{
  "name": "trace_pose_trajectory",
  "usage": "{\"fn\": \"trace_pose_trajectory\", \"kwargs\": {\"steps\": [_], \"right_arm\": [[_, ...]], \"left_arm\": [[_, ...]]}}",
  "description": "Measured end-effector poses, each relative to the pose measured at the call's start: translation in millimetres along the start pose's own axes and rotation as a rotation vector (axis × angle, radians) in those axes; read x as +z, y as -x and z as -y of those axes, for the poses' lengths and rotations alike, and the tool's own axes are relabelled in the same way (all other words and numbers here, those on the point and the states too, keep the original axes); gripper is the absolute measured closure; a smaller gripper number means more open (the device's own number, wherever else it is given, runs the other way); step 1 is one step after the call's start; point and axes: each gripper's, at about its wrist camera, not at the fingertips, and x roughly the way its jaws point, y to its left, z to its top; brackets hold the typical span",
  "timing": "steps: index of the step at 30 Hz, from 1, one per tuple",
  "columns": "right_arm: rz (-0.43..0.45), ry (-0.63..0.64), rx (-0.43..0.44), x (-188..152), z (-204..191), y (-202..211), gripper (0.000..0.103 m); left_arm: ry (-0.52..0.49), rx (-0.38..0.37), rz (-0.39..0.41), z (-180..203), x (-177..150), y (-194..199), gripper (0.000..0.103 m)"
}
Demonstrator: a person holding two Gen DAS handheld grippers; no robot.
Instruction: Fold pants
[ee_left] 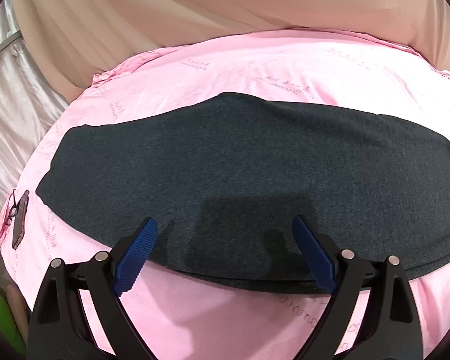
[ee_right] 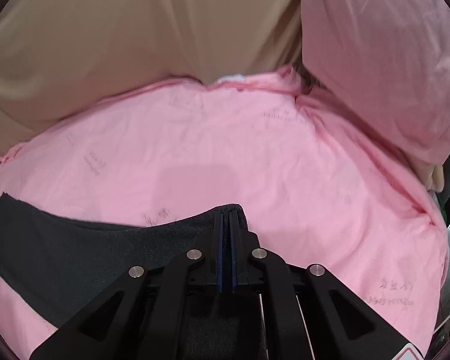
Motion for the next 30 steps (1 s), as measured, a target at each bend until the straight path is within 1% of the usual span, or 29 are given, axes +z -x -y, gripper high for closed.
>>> {"fn": "trace_pose_trajectory", "kwargs": {"steps": [1, 2, 3, 4, 5, 6, 7, 8, 10, 11, 12, 15, 19, 22, 24, 28, 30], "right_arm": [[-0.016, -0.002, -0.004, -0.5, 3.2, -5.8, 0.100], [-0.056, 0.001, -0.006, -3.8, 5.4, -16.5, 0.100], [-0.121, 0.007, -0.015, -10.7, 7.6, -32.0, 0.100], [-0.167, 0.003, -0.022, -16.3, 8.8, -41.9, 0.098], [-0.170, -0.008, -0.033, -17.1, 9.1, -42.2, 0.096], [-0.126, -0.030, -0.042, -15.5, 8.2, -31.7, 0.093], [-0.076, -0.050, -0.049, -13.4, 6.4, -18.4, 0.085], [-0.037, -0.071, -0.046, -11.2, 4.8, -5.4, 0.069], [0.017, -0.114, -0.030, -11.1, -0.7, 20.0, 0.055], [0.016, -0.128, -0.015, -13.2, -3.9, 27.8, 0.055], [-0.003, -0.151, -0.002, -18.8, -6.9, 34.8, 0.055], [-0.042, -0.234, 0.015, -45.3, -9.3, 46.2, 0.053], [-0.065, -0.358, 0.045, -84.0, -1.9, 57.6, 0.053], [-0.082, -0.413, 0.063, -99.2, 0.9, 57.0, 0.053], [-0.094, -0.457, 0.072, -101.8, 3.5, 54.8, 0.053], [-0.115, -0.544, 0.081, -97.2, 12.4, 39.0, 0.053], [-0.105, -0.578, 0.079, -94.7, 15.0, 32.0, 0.053]], "left_arm": [[0.001, 0.002, 0.000, -0.7, 0.0, -0.5, 0.014], [0.003, 0.002, -0.001, -1.0, 0.0, -1.1, 0.014], [0.008, 0.001, -0.005, -1.3, 0.1, -2.5, 0.014], [0.013, -0.001, -0.008, -1.6, 0.0, -3.0, 0.014], [0.018, -0.006, -0.010, -1.8, -0.4, -2.7, 0.014], [0.018, -0.013, -0.008, -1.6, -1.1, -0.6, 0.014], [0.015, -0.014, -0.004, -1.6, -2.1, 1.1, 0.014], [0.010, -0.014, 0.002, -1.3, -2.7, 3.4, 0.014], [0.003, -0.017, 0.014, -1.5, -3.4, 7.5, 0.014], [0.005, -0.017, 0.018, -2.4, -3.5, 8.6, 0.014], [0.012, -0.018, 0.022, -4.2, -3.4, 9.5, 0.014], [0.046, -0.031, 0.026, -12.4, -3.8, 10.3, 0.013], [0.081, -0.051, 0.028, -24.1, -8.6, 7.8, 0.012], [0.096, -0.074, 0.019, -29.4, -14.9, 1.4, 0.012], [0.092, -0.078, 0.005, -29.1, -21.2, -4.9, 0.012], [0.071, -0.066, 0.013, -24.7, -32.0, -5.6, 0.011], [0.072, -0.078, 0.011, -25.5, -33.1, -5.0, 0.010]]}}
